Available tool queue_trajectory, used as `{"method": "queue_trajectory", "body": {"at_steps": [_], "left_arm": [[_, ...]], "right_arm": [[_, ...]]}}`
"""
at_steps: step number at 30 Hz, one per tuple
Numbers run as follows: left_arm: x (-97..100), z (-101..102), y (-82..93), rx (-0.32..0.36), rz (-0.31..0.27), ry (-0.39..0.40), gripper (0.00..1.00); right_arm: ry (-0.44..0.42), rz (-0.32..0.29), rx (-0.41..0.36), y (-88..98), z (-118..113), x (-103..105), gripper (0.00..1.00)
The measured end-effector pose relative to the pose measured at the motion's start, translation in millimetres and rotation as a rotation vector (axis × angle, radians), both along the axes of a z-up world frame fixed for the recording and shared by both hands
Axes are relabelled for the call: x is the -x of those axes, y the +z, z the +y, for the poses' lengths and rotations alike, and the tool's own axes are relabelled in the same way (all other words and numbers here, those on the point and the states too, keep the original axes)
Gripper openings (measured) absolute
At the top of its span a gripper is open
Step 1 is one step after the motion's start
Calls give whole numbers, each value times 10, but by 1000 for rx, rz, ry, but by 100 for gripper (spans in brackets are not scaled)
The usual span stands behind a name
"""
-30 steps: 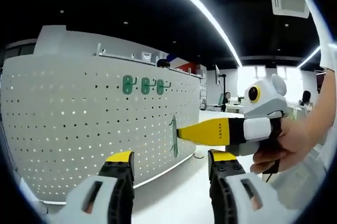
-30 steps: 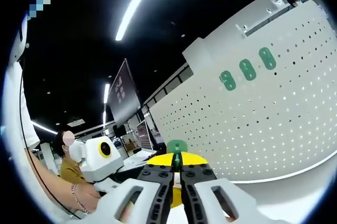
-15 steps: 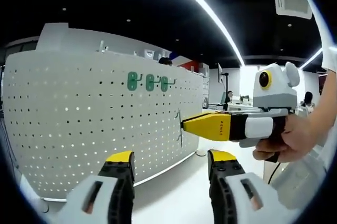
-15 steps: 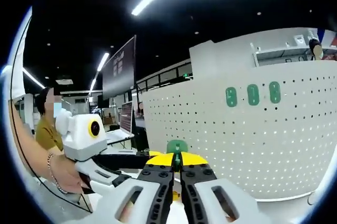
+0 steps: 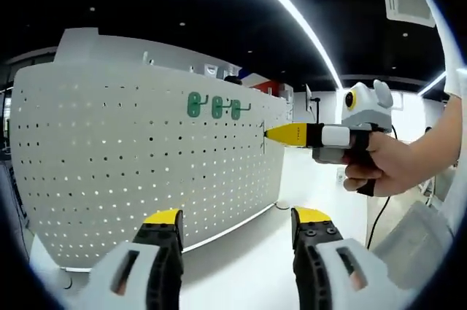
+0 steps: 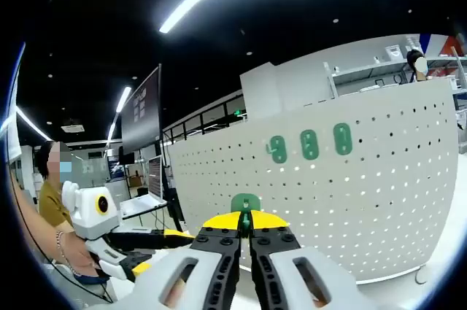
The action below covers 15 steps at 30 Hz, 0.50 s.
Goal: Insert the hook assembly into the mounting plate slot until the hook locks in place.
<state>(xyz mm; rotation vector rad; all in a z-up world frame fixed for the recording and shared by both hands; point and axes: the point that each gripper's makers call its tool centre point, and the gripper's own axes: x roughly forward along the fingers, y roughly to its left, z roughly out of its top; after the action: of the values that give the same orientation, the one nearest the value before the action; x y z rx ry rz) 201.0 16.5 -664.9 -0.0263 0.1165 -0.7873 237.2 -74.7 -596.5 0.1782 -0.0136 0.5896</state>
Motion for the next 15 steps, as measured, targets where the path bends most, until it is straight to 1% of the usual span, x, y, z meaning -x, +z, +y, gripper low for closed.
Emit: {"method": "queue_trajectory", "body": {"at_steps": [2, 6, 12, 15], "left_arm": [[4, 14, 3, -2, 0, 2, 64], [13, 69, -5, -14, -3, 8, 64], [36, 146, -21, -9, 7, 21, 65], [54, 181, -29, -11, 13, 29, 65]], "right_arm": [[-15, -3, -4, 32, -68, -52, 0], [-37, -13, -6, 96, -193, -144, 0], [-78, -24, -13, 177, -416, -296, 0], [-91, -28, -12, 201, -473, -338, 0]]}}
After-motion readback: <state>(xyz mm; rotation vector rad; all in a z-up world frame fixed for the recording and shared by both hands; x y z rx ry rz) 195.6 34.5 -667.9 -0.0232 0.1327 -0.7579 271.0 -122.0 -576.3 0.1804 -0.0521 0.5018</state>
